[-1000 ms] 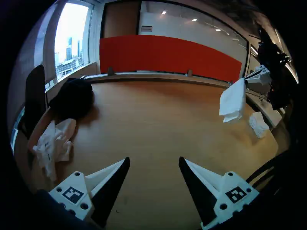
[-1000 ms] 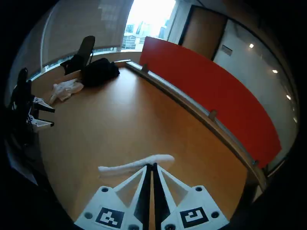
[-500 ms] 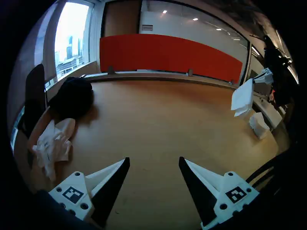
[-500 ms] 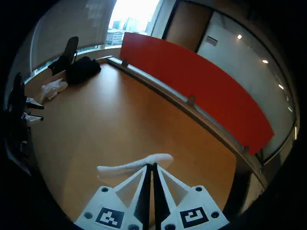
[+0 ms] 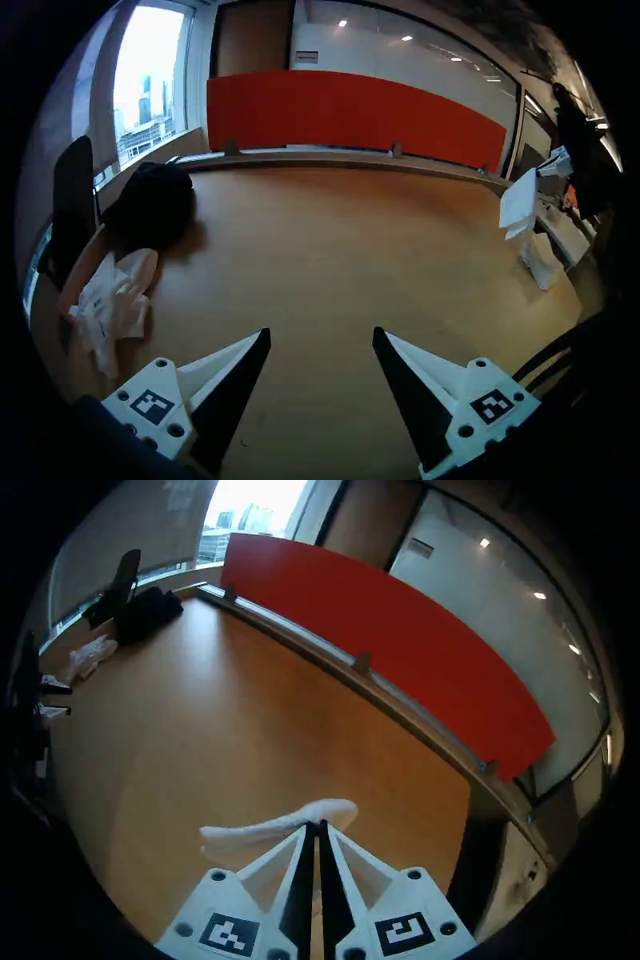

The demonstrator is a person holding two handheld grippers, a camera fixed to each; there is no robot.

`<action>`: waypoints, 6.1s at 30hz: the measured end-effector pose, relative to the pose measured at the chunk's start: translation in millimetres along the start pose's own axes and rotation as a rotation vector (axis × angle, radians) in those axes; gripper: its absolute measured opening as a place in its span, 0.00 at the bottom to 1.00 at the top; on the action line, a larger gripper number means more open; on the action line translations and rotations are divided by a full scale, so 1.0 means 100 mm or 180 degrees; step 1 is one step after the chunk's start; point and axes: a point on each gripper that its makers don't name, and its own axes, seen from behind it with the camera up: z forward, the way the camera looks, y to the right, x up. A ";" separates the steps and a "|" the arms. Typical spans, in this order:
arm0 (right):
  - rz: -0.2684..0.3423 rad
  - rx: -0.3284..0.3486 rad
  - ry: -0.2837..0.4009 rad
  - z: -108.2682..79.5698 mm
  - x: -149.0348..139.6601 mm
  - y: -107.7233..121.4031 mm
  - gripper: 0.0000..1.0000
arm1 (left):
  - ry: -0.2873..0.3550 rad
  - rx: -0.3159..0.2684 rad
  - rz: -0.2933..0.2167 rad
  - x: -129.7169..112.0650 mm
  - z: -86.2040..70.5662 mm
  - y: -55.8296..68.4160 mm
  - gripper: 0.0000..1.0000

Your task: Fold towel

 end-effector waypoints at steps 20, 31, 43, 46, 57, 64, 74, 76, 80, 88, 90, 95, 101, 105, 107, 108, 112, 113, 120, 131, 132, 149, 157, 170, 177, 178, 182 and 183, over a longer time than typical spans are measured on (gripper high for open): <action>0.0142 -0.0211 -0.0208 -0.10 -0.46 0.54 0.04 | -0.0031 -0.0015 0.0075 0.01 -0.02 0.06 0.95; 0.0243 -0.0281 -0.0246 -0.17 -0.60 0.68 0.04 | -0.0044 -0.0038 0.0113 0.01 -0.02 0.12 0.95; 0.0442 -0.0387 -0.0333 -0.34 -1.04 0.77 0.04 | -0.0065 -0.0063 0.0153 0.02 -0.01 0.16 0.95; 0.0524 -0.0430 -0.0374 -0.40 -1.22 0.79 0.04 | -0.0073 -0.0089 0.0162 0.01 -0.01 0.19 0.95; 0.0846 -0.0516 -0.0573 -0.57 -1.94 0.72 0.04 | -0.0106 -0.0114 0.0190 -0.02 -0.01 0.23 0.95; 0.1008 -0.0543 -0.0727 -0.58 -2.32 0.61 0.04 | -0.0114 -0.0107 0.0202 -0.02 -0.01 0.23 0.95; 0.1227 -0.0566 -0.0865 -0.56 -2.64 0.54 0.04 | -0.0121 -0.0091 0.0218 -0.02 -0.03 0.22 0.94; 0.1251 -0.0562 -0.0888 -0.56 -2.69 0.53 0.04 | -0.0124 -0.0088 0.0219 -0.03 -0.03 0.22 0.95; 0.1289 -0.0556 -0.0939 -0.55 -2.77 0.51 0.04 | -0.0131 -0.0078 0.0219 -0.03 -0.04 0.21 0.95; 0.1366 -0.0530 -0.1028 -0.54 -2.91 0.48 0.04 | -0.0132 -0.0052 0.0240 -0.02 -0.05 0.18 0.95; 0.1387 -0.0524 -0.1055 -0.55 -2.95 0.48 0.04 | -0.0132 -0.0045 0.0240 -0.02 -0.05 0.17 0.95; 0.1417 -0.0493 -0.1127 -0.57 -3.04 0.47 0.04 | -0.0140 -0.0034 0.0234 -0.02 -0.06 0.15 0.94; 0.1416 -0.0473 -0.1192 -0.58 -3.11 0.46 0.04 | -0.0155 -0.0030 0.0233 -0.05 -0.06 0.16 0.95; 0.1418 -0.0475 -0.1210 -0.57 -3.13 0.45 0.04 | -0.0163 -0.0031 0.0232 -0.05 -0.06 0.17 0.95; 0.1421 -0.0481 -0.1223 -0.57 -3.15 0.46 0.04 | -0.0162 -0.0031 0.0237 -0.05 -0.06 0.16 0.95; 0.1423 -0.0486 -0.1229 -0.57 -3.15 0.46 0.04 | -0.0161 -0.0031 0.0239 -0.05 -0.06 0.16 0.95; 0.1441 -0.0514 -0.1242 -0.56 -3.19 0.48 0.04 | -0.0162 -0.0030 0.0246 -0.04 -0.06 0.16 0.95; 0.1450 -0.0519 -0.1239 -0.55 -3.19 0.49 0.04 | -0.0164 -0.0030 0.0247 -0.05 -0.06 0.16 0.95; 0.1445 -0.0531 -0.1244 -0.54 -3.19 0.49 0.04 | -0.0173 -0.0026 0.0254 -0.05 -0.05 0.15 0.94; 0.1443 -0.0557 -0.1229 -0.52 -3.17 0.45 0.17 | -0.0169 -0.0020 0.0247 -0.05 -0.05 0.14 0.95; 0.1438 -0.0562 -0.1229 -0.52 -3.17 0.45 0.17 | -0.0169 -0.0020 0.0246 -0.05 -0.05 0.14 0.95; 0.1416 -0.0534 -0.1156 -0.48 -3.11 0.40 0.70 | -0.0176 -0.0039 0.0246 -0.06 -0.04 0.17 0.95; 0.1381 -0.0477 -0.1157 -0.43 -3.12 0.37 0.71 | -0.0187 -0.0012 0.0257 -0.06 -0.07 0.15 0.95; 0.1349 -0.0433 -0.1193 -0.32 -3.19 0.39 0.36 | -0.0233 0.0025 0.0267 -0.11 -0.08 0.16 0.94; 0.1350 -0.0419 -0.1214 -0.28 -3.21 0.42 0.34 | -0.0242 0.0038 0.0264 -0.10 -0.08 0.17 0.95; 0.1344 -0.0416 -0.1222 -0.28 -3.22 0.42 0.34 | -0.0244 0.0040 0.0266 -0.10 -0.07 0.17 0.95; 0.1314 -0.0386 -0.1242 -0.25 -3.24 0.41 0.34 | -0.0254 0.0047 0.0272 -0.11 -0.07 0.17 0.94; 0.1305 -0.0378 -0.1246 -0.25 -3.25 0.41 0.34 | -0.0257 0.0048 0.0273 -0.11 -0.07 0.18 0.94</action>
